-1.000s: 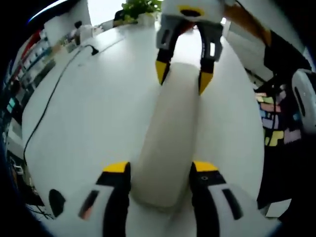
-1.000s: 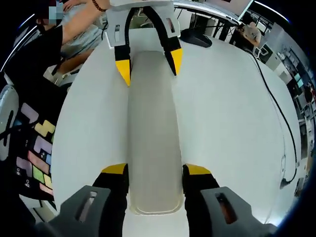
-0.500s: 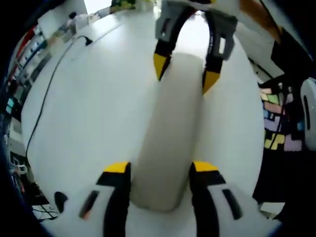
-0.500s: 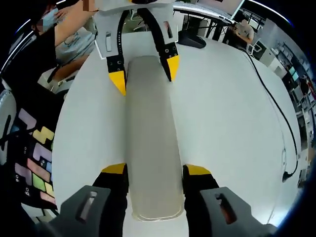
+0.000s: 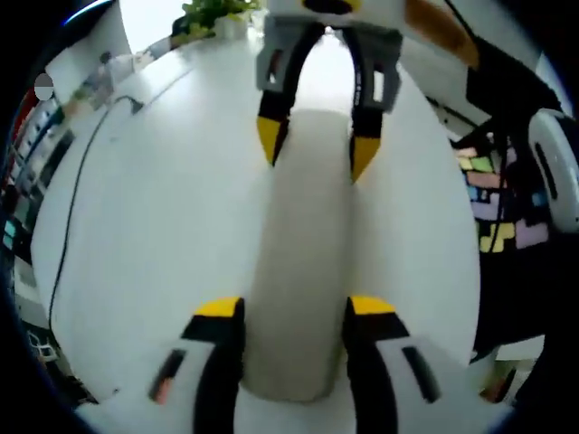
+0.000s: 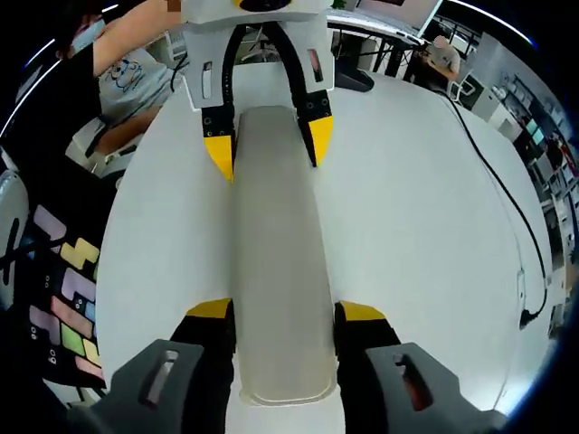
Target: Arrange the utensils inside the cutlery case until each visible utensil rests in its matching compartment.
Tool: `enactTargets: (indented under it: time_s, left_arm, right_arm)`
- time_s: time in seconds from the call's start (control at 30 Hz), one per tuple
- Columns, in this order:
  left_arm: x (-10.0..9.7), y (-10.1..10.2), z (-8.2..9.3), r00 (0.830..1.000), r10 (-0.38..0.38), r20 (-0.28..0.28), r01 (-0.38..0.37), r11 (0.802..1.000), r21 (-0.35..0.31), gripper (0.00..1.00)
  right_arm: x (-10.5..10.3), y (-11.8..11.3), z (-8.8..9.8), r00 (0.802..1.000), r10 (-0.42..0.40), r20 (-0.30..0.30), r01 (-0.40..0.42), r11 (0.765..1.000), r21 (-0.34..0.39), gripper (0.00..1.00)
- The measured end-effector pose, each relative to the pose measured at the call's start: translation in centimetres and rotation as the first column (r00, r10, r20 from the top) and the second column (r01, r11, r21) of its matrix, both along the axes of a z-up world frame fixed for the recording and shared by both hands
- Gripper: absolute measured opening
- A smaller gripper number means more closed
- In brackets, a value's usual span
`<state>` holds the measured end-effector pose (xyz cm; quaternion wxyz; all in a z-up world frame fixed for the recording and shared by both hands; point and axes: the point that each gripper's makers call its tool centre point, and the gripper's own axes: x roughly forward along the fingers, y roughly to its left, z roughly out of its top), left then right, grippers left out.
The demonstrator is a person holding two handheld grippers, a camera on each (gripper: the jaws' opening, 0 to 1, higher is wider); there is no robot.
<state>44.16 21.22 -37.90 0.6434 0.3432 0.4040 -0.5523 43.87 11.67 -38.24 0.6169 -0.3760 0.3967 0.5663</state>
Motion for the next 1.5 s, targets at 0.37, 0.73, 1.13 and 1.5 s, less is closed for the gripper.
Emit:
enactTargets:
  time_s: [0.37, 0.73, 1.13, 1.5]
  left_arm:
    - [0.1, -1.1, 0.5, 1.0, -0.01, -0.023, 0.011, 0.999, 0.03, 0.45]
    - [2.4, -5.3, 1.0, 0.998, -0.061, 0.012, 0.061, 0.998, 0.023, 0.45]
    - [3.9, -10.2, 0.9, 0.992, -0.129, 0.012, 0.129, 0.992, 0.008, 0.45]
    - [3.7, -11.4, -0.1, 0.987, -0.158, -0.006, 0.159, 0.986, 0.044, 0.45]
  right_arm:
    - [0.3, -1.2, 1.1, 0.999, 0.021, 0.033, -0.021, 1.0, -0.002, 0.44]
    - [2.4, -5.5, 1.2, 0.998, -0.018, 0.058, 0.018, 1.0, 0.002, 0.44]
    - [3.5, -10.3, 0.7, 0.998, -0.058, 0.01, 0.058, 0.998, 0.001, 0.44]
    - [3.4, -11.6, -0.1, 0.998, -0.062, -0.01, 0.062, 0.997, -0.038, 0.44]
